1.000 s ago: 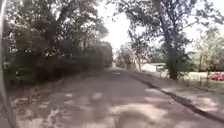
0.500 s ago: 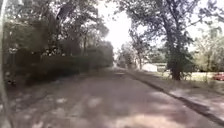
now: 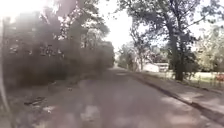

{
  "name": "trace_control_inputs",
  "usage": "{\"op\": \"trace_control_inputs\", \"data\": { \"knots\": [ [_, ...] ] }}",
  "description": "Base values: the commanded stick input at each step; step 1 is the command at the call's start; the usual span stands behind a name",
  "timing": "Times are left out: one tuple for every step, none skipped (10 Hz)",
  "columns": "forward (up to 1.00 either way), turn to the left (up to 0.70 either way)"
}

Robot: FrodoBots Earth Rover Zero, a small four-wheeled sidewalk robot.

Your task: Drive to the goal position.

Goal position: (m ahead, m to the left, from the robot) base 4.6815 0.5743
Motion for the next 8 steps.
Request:
{"op": "trace_control_inputs", "data": {
  "knots": [
    [0.70,-0.07],
    [0.70,-0.21],
    [0.70,-0.07],
    [0.70,0.00],
    [0.70,0.00],
    [0.70,0.00],
    [0.70,0.00],
    [0.70,0.00]
  ]
}}
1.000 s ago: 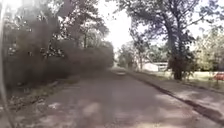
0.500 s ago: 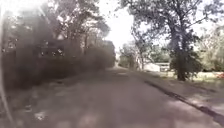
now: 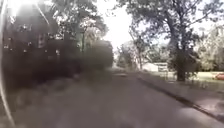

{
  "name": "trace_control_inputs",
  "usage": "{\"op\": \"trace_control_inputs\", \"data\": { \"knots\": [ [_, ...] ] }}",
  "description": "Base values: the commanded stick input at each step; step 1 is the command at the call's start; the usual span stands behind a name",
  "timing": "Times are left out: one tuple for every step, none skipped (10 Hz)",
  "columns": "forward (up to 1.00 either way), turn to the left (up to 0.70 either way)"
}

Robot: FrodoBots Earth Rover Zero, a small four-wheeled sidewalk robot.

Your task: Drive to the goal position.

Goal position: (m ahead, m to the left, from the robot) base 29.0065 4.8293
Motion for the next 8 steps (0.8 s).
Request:
{"op": "trace_control_inputs", "data": {
  "knots": [
    [0.70,0.00],
    [0.70,0.00],
    [0.70,0.00],
    [0.70,0.00],
    [0.70,0.00],
    [0.70,0.00],
    [0.70,0.00],
    [0.70,0.00]
  ]
}}
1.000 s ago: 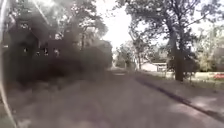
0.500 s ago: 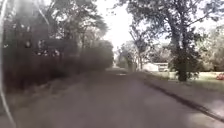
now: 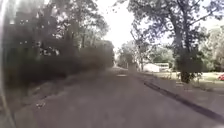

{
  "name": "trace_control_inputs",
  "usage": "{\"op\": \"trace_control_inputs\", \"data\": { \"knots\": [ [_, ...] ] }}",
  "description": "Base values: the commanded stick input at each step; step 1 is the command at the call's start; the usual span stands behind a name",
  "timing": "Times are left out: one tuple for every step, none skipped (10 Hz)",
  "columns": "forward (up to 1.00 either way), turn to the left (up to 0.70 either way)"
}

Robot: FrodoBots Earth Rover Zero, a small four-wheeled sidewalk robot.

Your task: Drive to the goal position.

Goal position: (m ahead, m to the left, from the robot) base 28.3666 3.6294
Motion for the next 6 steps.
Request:
{"op": "trace_control_inputs", "data": {
  "knots": [
    [0.70,0.00],
    [0.70,0.00],
    [0.70,0.00],
    [0.70,0.00],
    [0.70,0.00],
    [0.70,0.00]
  ]
}}
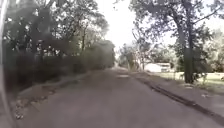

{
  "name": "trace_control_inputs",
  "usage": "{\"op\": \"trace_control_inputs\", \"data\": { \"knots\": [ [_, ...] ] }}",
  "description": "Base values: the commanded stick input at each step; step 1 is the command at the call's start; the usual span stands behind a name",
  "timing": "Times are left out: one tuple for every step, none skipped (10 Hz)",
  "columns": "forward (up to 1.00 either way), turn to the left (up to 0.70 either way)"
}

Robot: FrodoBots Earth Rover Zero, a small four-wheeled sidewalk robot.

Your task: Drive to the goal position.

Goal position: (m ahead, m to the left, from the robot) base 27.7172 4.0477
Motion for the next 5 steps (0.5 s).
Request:
{"op": "trace_control_inputs", "data": {
  "knots": [
    [0.70,0.00],
    [0.70,0.00],
    [0.70,0.00],
    [0.70,0.00],
    [0.70,0.00]
  ]
}}
